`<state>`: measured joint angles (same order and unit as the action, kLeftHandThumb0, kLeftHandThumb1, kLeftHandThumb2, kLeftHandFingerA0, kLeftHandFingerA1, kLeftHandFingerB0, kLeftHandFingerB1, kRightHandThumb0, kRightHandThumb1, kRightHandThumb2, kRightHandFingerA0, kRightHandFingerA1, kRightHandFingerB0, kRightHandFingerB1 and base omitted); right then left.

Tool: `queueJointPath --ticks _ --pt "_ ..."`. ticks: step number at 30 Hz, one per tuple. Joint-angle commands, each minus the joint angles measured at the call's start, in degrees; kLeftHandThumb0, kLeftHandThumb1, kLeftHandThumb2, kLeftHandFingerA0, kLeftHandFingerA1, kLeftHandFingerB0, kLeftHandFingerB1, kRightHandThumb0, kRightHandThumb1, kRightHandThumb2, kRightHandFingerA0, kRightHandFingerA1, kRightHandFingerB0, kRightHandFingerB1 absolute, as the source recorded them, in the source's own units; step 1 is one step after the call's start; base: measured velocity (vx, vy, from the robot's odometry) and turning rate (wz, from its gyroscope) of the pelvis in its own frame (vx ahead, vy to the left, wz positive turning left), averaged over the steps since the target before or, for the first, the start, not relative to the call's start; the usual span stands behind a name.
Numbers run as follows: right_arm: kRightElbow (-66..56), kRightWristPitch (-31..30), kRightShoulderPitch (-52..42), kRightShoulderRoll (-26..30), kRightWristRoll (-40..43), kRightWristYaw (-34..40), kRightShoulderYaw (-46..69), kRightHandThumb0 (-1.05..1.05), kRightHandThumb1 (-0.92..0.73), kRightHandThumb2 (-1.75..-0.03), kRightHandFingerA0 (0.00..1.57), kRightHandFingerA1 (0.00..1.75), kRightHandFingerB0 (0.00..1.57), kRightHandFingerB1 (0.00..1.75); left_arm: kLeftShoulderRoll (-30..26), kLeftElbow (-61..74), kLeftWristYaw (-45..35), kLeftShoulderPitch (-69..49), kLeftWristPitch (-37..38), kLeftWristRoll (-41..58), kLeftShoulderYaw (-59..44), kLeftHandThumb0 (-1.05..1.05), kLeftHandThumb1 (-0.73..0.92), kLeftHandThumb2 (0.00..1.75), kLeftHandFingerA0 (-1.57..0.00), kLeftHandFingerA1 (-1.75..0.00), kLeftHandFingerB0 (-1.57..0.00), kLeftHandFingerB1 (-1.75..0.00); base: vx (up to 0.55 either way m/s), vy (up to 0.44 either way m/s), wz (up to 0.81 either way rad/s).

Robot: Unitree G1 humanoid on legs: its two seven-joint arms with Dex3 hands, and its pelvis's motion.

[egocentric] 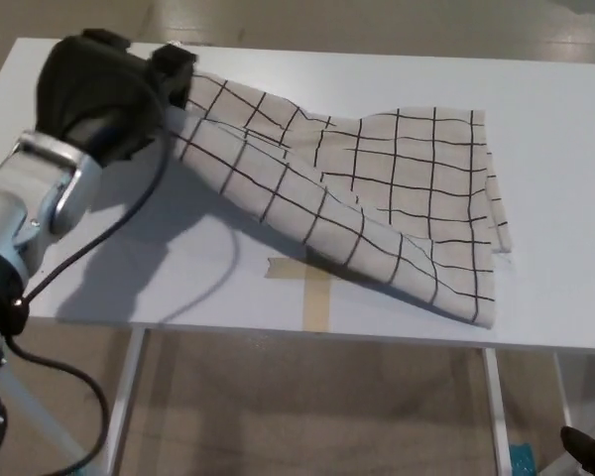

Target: Use the left hand to fold a white towel with checkered patterns in half.

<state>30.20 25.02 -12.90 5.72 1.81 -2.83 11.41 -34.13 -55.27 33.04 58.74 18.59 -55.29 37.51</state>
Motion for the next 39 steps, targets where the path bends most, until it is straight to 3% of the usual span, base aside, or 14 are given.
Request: queueJointPath --ticks 1,3,4,10,11,12,13,14,17,18,33,39 --pt "-0.31 -0.93 -0.04 -0.34 1.8 -0.72 0.22 -0.52 -0.54 -0.88 0.49 0.62 0.36 0.5 -2.61 4.93 6.35 5.04 13.11 -10.76 9.31 -0.24 0.55 0.57 -0.85 -1.75 -0.73 -1.64 0.0 0.0 0.0" --pt "-0.39 -1.01 -0.02 -0.37 1.93 -0.82 0.28 -0.52 -0.54 -0.88 0.49 0.62 0.36 0.5 -2.55 5.11 7.33 5.72 13.98 -11.3 10.59 -0.24 0.55 0.57 -0.85 -1.75 -0.73 -1.64 0.0 0.0 0.0" --pt "-0.28 -0.92 0.04 -0.31 1.96 -0.93 0.32 -0.52 -0.55 -0.89 0.51 0.61 0.37 0.51 -1.86 6.53 8.44 6.24 14.16 -13.09 12.81 -0.28 0.34 0.74 -1.21 -1.43 -1.02 -1.3 0.0 0.0 0.0" --pt "-0.08 -0.75 0.1 -0.25 2.06 -1.13 0.36 -0.52 -0.55 -0.89 0.51 0.61 0.37 0.51 -0.89 8.45 10.71 7.34 14.49 -15.82 16.77 -0.28 0.34 0.74 -1.21 -1.43 -1.02 -1.3 0.0 0.0 0.0" --pt "-0.2 -0.83 0.1 -0.12 1.57 -0.74 0.24 -0.51 -0.54 -0.89 0.51 0.61 0.39 0.52 0.29 11.68 9.86 8.0 16.61 -18.36 20.04 -0.24 0.51 0.57 -0.92 -1.75 -0.82 -1.59 0.0 0.0 0.0" --pt "-0.39 -1.0 0.19 -0.08 1.24 -0.5 0.09 -0.47 -0.67 -0.6 0.57 0.5 0.47 0.37 1.19 14.13 8.54 8.58 18.26 -19.48 21.89 -0.24 0.53 0.56 -0.92 -1.75 -0.79 -1.64 0.0 0.0 0.0" --pt "-0.57 -1.16 0.31 -0.1 1.09 -0.4 -0.04 -0.47 -0.67 -0.6 0.57 0.5 0.47 0.37 1.64 15.49 7.44 9.01 19.15 -19.46 22.63 -0.24 0.53 0.56 -0.92 -1.75 -0.79 -1.64 0.0 0.0 0.0" --pt "-0.77 -1.35 0.43 -0.08 1.1 -0.39 -0.08 -0.5 -0.54 -0.89 0.51 0.61 0.4 0.52 2.12 16.41 6.58 9.53 20.06 -19.22 23.23 -0.24 0.54 0.56 -0.92 -1.75 -0.8 -1.66 0.0 0.0 0.0" --pt "-1.36 -1.99 0.62 0.11 0.93 -0.25 -0.16 -0.5 -0.54 -0.89 0.51 0.61 0.4 0.53 3.91 17.84 5.45 10.69 22.44 -18.58 24.3 -0.26 0.54 0.56 -0.93 -1.75 -0.8 -1.65 0.0 0.0 0.0" --pt "-1.44 -1.94 0.61 0.14 0.77 -0.15 -0.2 -0.46 -0.67 -0.6 0.57 0.5 0.47 0.37 4.42 17.89 5.65 10.84 22.57 -18.65 24.51 -0.26 0.54 0.57 -0.93 -1.75 -0.8 -1.66 0.0 0.0 0.0" --pt "-1.32 -1.91 1.46 0.85 1.88 -1.64 0.18 -0.47 -0.67 -0.6 0.58 0.5 0.51 0.39 10.48 13.92 7.66 15.73 24.56 -20.5 24.65 -0.27 0.56 0.58 -0.97 -1.75 -0.77 -1.75 0.0 0.0 0.0" --pt "-1.73 -2.28 1.34 0.32 3.37 -3.1 0.33 -0.47 -0.67 -0.6 0.58 0.5 0.52 0.4 15.93 10.59 6.13 19.75 25.65 -20.29 24.93 -0.39 0.52 0.57 -1.0 -1.75 -0.79 -1.74 0.0 0.0 0.0"
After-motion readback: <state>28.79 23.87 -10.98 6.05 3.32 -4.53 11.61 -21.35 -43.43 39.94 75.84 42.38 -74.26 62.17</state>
